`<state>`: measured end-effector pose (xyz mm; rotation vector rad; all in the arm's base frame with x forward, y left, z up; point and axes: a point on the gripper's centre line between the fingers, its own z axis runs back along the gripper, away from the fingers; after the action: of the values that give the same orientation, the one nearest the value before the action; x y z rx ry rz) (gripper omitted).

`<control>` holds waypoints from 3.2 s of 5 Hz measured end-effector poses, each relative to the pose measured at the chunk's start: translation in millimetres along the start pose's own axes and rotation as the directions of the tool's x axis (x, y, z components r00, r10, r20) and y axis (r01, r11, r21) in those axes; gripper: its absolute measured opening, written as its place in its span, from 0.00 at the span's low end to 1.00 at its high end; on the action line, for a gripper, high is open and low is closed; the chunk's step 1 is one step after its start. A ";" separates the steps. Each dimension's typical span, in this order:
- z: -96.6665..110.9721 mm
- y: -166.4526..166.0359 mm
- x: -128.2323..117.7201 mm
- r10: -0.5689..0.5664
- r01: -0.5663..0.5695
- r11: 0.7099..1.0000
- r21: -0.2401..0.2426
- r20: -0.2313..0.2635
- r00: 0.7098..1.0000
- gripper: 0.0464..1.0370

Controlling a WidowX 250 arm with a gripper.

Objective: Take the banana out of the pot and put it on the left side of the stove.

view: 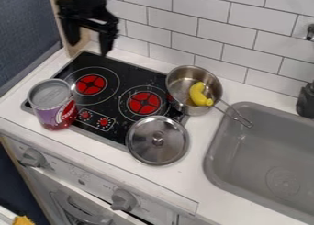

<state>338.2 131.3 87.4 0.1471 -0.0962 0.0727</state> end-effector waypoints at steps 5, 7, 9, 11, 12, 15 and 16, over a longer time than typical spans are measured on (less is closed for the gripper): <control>-13.0 -155.8 52.0 -0.008 0.009 0.988 -0.154 0.010 1.000 0.96; -54.2 -169.8 53.9 -0.057 0.045 0.980 -0.194 -0.056 0.997 0.96; -64.5 -170.4 54.3 -0.065 0.053 0.982 -0.183 -0.065 0.996 0.96; -78.0 -167.7 50.3 -0.058 0.044 0.987 -0.155 -0.088 0.994 0.63; -79.3 -166.0 49.8 -0.059 0.046 0.989 -0.143 -0.087 0.994 0.36; -50.3 -165.0 48.8 -0.114 0.106 0.986 -0.133 -0.055 0.992 0.35; -17.2 -148.6 50.7 -0.125 0.122 0.987 -0.101 -0.018 0.992 0.35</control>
<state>401.9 -9.4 54.4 0.0525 -0.0660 -0.0539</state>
